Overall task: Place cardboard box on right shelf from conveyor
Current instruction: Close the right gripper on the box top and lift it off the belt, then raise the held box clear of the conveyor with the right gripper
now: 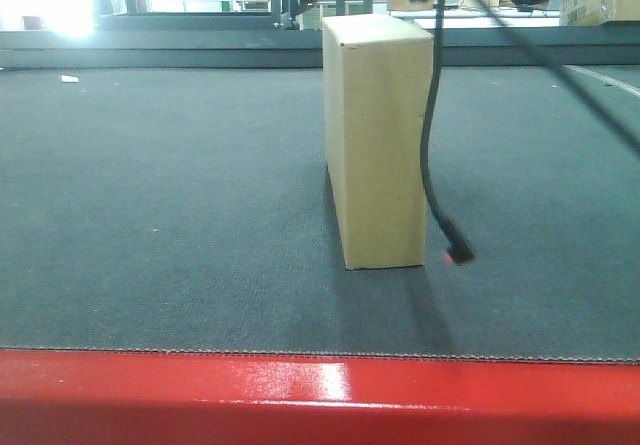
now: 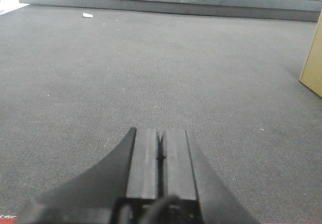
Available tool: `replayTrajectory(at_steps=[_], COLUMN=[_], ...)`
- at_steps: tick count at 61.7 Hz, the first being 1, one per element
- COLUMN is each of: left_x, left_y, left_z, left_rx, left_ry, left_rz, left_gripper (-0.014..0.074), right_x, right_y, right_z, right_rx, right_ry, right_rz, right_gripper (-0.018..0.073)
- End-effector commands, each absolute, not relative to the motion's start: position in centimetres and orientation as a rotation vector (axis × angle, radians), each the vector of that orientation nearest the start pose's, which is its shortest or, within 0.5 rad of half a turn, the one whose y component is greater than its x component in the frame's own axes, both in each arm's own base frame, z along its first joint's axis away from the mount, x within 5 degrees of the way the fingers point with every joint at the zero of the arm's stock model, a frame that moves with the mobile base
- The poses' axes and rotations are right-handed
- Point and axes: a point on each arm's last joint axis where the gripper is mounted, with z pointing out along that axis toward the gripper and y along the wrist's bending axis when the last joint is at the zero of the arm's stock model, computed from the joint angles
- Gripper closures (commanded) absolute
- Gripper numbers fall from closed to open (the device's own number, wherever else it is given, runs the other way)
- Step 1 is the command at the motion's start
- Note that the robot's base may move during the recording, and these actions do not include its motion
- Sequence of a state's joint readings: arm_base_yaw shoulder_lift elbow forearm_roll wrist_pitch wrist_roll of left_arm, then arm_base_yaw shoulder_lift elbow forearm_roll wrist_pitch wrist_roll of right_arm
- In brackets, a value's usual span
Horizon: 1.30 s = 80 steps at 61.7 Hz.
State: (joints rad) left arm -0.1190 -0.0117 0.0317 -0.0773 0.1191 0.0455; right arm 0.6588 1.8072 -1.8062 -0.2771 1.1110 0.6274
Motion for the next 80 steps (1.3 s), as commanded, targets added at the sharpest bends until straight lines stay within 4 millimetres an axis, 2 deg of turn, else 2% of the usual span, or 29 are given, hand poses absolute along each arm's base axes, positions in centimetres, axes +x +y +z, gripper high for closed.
replayTrajectory(at_steps=[1,28,32,43,47,51,63,71,80], left_x=[5.6,5.6,5.6,5.6,5.6,5.6,5.6,5.6,5.6], left_y=[-0.7,-0.7,-0.7,-0.7,-0.7,-0.7,-0.7,-0.7,-0.7], left_z=[19.9,19.9,19.9,19.9,19.9,19.9,19.9,19.9,19.9], left_rx=[0.066,0.066,0.066,0.066,0.066,0.066,0.066,0.066,0.066], left_ry=[1.527,1.527,1.527,1.527,1.527,1.527,1.527,1.527,1.527], left_rz=[-0.128,-0.128,-0.128,-0.128,-0.128,-0.128,-0.128,-0.128,-0.128], left_gripper=[0.0712,0.0713,0.0713,0.0713,0.0713,0.0713,0.0713,0.0713,0.0713], right_x=[32.6,34.0,34.1,34.3,34.4,34.5,34.1,33.1,31.5], right_y=[21.7,22.8,22.8,22.6,22.5,22.2,19.8,17.0,13.4], right_z=[38.7,35.9,35.6,35.5,35.6,36.0,39.1,41.4,41.8], right_rx=[-0.077,-0.092,-0.093,-0.075,-0.071,-0.067,-0.136,-0.227,-0.262], right_ry=[2.423,2.478,2.483,2.495,2.491,2.476,2.373,2.311,2.304], right_rz=[0.143,0.104,0.102,0.123,0.128,0.135,0.138,0.082,0.03], right_gripper=[-0.0063,-0.006,-0.0017,0.0288,0.0337,0.0345,0.0345,0.0345,0.0345])
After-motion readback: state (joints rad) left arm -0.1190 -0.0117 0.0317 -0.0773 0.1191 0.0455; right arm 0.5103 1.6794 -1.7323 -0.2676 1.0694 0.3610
